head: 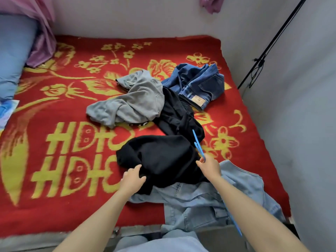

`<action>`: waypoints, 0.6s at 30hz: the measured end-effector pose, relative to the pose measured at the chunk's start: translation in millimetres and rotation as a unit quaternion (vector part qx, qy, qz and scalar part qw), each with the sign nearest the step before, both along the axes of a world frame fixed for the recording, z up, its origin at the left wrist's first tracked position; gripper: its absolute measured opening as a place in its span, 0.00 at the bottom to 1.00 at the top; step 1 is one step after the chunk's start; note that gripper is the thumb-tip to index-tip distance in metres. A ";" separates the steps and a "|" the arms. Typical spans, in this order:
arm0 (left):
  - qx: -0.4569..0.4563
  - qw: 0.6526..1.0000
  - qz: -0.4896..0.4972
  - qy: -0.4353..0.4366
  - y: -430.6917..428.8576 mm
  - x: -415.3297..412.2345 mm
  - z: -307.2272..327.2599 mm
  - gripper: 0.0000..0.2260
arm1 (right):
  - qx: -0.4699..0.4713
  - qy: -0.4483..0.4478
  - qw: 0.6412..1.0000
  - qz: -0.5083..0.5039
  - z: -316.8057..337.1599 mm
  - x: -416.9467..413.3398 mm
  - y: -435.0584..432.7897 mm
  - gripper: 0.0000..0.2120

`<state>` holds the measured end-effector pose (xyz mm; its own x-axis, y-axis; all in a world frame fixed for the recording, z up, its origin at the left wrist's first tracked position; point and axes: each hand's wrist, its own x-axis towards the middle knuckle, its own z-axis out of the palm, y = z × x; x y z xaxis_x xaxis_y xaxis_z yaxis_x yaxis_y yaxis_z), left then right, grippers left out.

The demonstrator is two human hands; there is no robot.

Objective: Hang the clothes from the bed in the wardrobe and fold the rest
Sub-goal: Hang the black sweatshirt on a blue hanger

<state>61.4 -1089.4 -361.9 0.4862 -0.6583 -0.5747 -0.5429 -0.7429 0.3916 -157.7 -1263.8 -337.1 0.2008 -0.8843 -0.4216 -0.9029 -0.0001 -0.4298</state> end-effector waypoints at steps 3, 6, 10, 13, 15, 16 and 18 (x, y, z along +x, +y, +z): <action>0.029 0.999 -0.009 0.029 11.4 -10.6 -16.4 0.26 | -0.012 0.067 0.994 0.087 -24.5 -5.9 14.2 0.10; 0.062 0.997 -0.007 0.046 22.9 -19.2 -26.3 0.26 | -0.008 0.105 0.984 0.145 -46.1 -15.1 24.6 0.11; 0.078 0.994 0.019 0.071 33.1 -28.4 -39.4 0.26 | 0.007 0.139 0.972 0.188 -83.7 -24.9 22.9 0.15; 0.086 0.993 0.044 0.074 43.5 -31.4 -46.6 0.26 | -0.007 0.226 0.932 0.284 -110.9 -24.9 13.9 0.18; 0.089 0.992 0.060 0.070 50.0 -30.4 -47.0 0.25 | -0.017 0.252 0.916 0.312 -123.2 -24.3 8.6 0.22; 0.090 0.991 0.065 0.069 51.4 -28.8 -49.1 0.25 | -0.021 0.257 0.913 0.317 -130.3 -23.1 4.8 0.23; 0.087 0.991 0.076 0.073 51.2 -27.1 -50.1 0.25 | -0.040 0.266 0.908 0.321 -139.9 -24.6 -2.8 0.23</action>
